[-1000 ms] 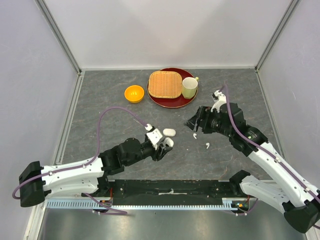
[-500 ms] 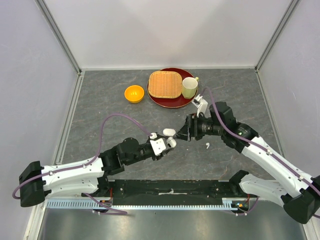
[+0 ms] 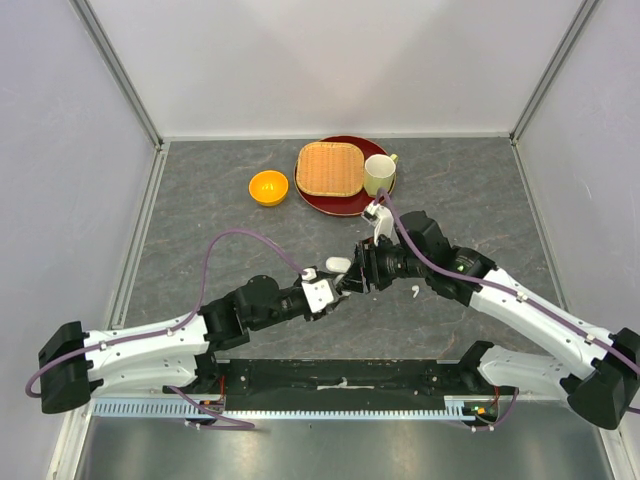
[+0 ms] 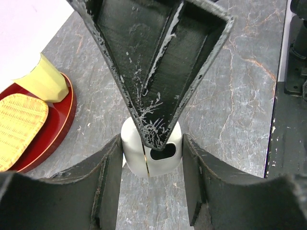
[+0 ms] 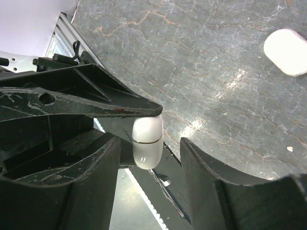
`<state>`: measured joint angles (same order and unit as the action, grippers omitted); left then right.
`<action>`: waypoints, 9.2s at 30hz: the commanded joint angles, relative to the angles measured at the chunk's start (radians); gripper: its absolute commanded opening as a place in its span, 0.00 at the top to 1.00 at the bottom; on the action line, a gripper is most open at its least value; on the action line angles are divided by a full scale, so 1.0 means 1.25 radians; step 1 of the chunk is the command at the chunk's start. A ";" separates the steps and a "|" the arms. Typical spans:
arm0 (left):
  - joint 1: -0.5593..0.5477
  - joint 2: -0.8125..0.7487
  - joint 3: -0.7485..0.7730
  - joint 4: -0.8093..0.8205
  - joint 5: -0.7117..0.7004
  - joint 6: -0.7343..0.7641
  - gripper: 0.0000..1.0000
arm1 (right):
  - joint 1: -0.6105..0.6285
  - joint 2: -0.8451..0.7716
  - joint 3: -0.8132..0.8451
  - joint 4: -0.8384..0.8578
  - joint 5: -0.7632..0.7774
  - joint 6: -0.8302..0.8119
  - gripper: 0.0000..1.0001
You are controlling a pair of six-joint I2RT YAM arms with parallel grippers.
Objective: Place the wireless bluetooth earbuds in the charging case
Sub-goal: Pick up the charging case at the center of the board.
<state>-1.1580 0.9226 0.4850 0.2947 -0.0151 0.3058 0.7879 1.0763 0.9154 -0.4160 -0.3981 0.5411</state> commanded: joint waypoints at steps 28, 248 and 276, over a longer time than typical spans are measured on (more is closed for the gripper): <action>-0.003 -0.013 0.011 0.065 0.013 0.005 0.94 | 0.016 0.032 0.042 0.022 0.015 -0.029 0.94; 0.228 -0.015 -0.192 0.731 0.240 -0.284 0.22 | -0.131 -0.036 -0.179 0.622 -0.185 0.719 1.00; 0.228 0.126 -0.129 0.821 0.287 -0.279 0.46 | -0.132 -0.027 -0.173 0.604 -0.201 0.705 1.00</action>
<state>-0.8711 1.0557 0.2840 1.2171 0.3424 -0.0662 0.6224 1.0374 0.6571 0.3138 -0.6331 1.4269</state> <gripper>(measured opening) 0.551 0.545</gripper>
